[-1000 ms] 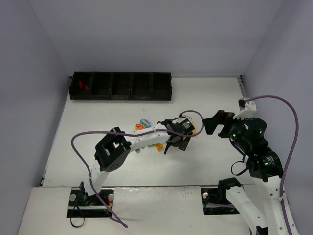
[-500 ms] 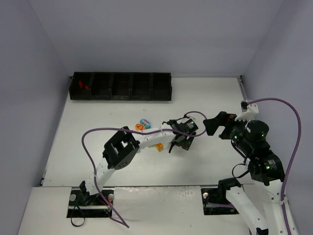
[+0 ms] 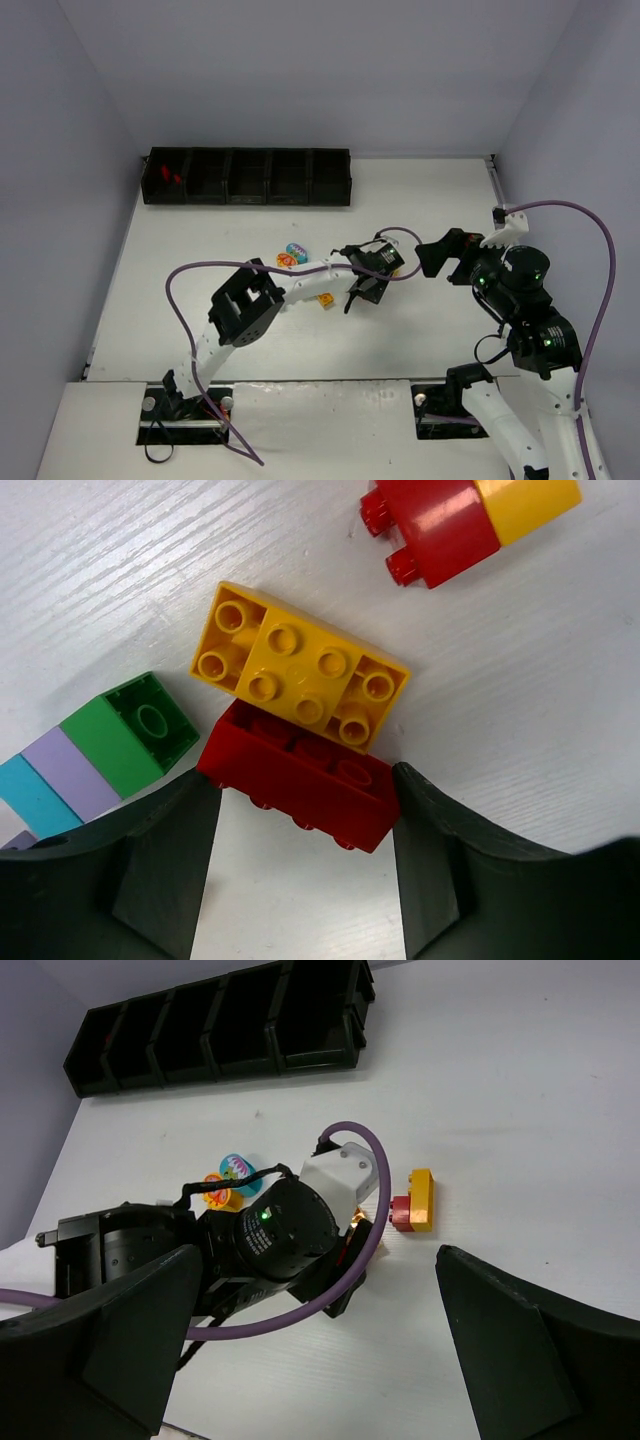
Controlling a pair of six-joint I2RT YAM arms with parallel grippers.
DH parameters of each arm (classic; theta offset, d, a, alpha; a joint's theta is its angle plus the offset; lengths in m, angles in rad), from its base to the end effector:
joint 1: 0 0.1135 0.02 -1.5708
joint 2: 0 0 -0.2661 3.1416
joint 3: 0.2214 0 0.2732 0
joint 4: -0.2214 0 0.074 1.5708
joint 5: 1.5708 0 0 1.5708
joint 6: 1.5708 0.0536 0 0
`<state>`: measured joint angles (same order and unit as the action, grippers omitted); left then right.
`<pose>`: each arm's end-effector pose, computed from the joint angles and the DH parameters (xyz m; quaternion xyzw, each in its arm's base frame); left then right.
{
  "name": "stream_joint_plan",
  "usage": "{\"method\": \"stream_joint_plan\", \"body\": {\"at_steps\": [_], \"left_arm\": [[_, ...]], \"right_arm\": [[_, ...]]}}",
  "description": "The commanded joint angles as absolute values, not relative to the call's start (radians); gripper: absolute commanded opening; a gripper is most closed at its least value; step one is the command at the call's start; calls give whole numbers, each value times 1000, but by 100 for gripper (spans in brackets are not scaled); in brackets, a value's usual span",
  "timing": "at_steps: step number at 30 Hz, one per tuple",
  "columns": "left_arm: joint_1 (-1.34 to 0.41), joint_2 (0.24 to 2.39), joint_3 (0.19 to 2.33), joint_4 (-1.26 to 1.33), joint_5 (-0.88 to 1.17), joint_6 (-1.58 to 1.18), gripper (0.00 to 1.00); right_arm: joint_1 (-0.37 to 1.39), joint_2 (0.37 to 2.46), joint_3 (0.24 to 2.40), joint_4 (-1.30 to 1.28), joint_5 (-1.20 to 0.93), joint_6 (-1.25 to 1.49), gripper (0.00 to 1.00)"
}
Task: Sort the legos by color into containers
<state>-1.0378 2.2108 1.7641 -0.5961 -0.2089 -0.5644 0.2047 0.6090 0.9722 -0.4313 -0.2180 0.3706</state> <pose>0.2682 -0.4327 0.1567 0.1987 0.9397 -0.1163 0.2529 0.1500 0.0430 0.4079 -0.0138 0.7301 0.2687 0.6281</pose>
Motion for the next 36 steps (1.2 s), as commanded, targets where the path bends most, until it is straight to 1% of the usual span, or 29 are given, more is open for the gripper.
{"method": "stream_joint_plan", "body": {"at_steps": [1,5,8,11,14,15,17,18,19,21,22,24,25,27,30,31,33,34,36], "left_arm": [[-1028,2116,1727,-633,-256,-577,0],[-1028,1994,1694,-707,-293,-598,0],[-1014,1878,1710,-767,-340,-592,0],[-954,1777,1747,-816,-382,-572,0],[-820,1692,1752,-824,-406,-531,0],[-730,1660,1741,-816,-413,-511,0],[-626,1638,1733,-779,-411,-450,0],[-520,1631,1741,-749,-396,-428,0],[-465,1631,1747,-732,-356,-408,0],[-366,1646,1758,-654,-331,-342,0],[-271,1657,1770,-623,-295,-309,0],[-181,1710,1795,-556,-249,-293,0],[-107,1738,1840,-542,-217,-281,0],[-19,1825,1917,-497,-207,-269,1],[60,1966,2023,-469,-184,-284,2],[93,2044,2113,-472,-176,-293,3],[118,2121,2204,-486,-169,-320,3],[127,2191,2283,-491,-167,-328,4],[149,2250,2348,-497,-167,-342,5]], "right_arm": [[210,615,977,-376,-230,376,99],[210,623,995,-377,-242,368,99],[210,635,1009,-376,-255,364,100],[210,655,1019,-376,-276,353,100],[215,681,1026,-374,-281,334,100],[222,687,1028,-374,-262,333,100],[242,707,1031,-374,-252,330,100],[242,730,1034,-368,-244,328,100],[242,741,1038,-368,-241,331,100],[242,779,1046,-354,-236,330,100],[242,791,1043,-344,-232,328,100],[242,827,1045,-327,-215,337,100],[241,837,1049,-325,-200,342,100],[241,863,1048,-318,-192,334,100],[241,882,1034,-314,-169,341,100],[241,885,1029,-313,-154,344,100],[241,896,1019,-310,-141,359,100],[241,897,1009,-308,-132,365,100],[241,903,1000,-307,-127,368,100]]}}
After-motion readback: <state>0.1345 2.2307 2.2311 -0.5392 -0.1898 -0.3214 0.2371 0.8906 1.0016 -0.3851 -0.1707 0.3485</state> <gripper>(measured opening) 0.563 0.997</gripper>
